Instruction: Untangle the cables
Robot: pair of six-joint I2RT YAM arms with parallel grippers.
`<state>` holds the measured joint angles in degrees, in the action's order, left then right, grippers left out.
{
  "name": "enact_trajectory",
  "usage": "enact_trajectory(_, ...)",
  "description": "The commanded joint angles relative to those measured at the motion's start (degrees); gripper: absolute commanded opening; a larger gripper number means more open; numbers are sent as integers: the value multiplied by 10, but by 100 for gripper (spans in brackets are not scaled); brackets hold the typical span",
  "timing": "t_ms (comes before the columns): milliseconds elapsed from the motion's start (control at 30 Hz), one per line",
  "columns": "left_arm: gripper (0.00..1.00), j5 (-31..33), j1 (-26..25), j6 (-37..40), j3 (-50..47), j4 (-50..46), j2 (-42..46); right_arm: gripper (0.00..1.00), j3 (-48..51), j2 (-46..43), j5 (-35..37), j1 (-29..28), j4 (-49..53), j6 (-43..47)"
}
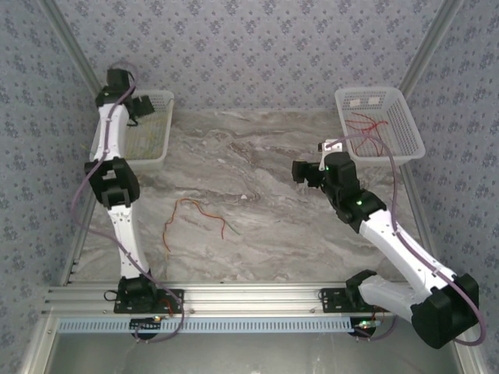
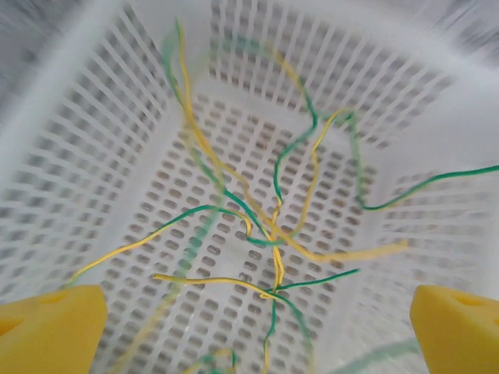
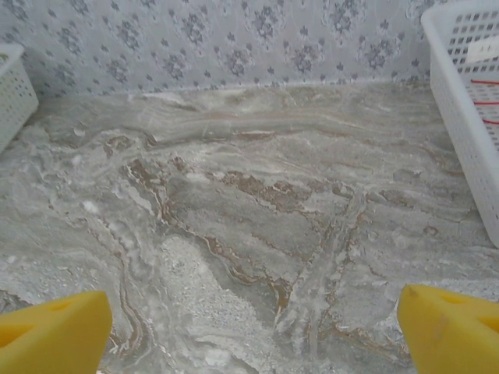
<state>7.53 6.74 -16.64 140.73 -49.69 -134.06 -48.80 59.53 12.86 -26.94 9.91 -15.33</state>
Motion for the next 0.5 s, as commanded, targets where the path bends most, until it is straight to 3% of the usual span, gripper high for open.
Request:
enact_trajectory(0,99,17,-15,-6,-101,-2,156,97,-2,-12,14,-4,-10,16)
enact_trajectory(133,99,54,-48,-37,-446,177,388,97,0,-7,9,-4,-15,22)
enact_trajectory(267,99,85,-80,-99,-705,279,588,97,-4,13,-37,-4,-15,33)
enact_trajectory(333,99,111,-124,-106,-819,335,678,98,-5,33,-92,-5,-19,46)
enact_trajectory(400,96,135,-162,-117,-880,319,732,97,-17,68,-184,-6,-6,86)
enact_trajectory(467,91,120,-192,-131,-915,280,761,94,-48,124,-292,-12,31,123)
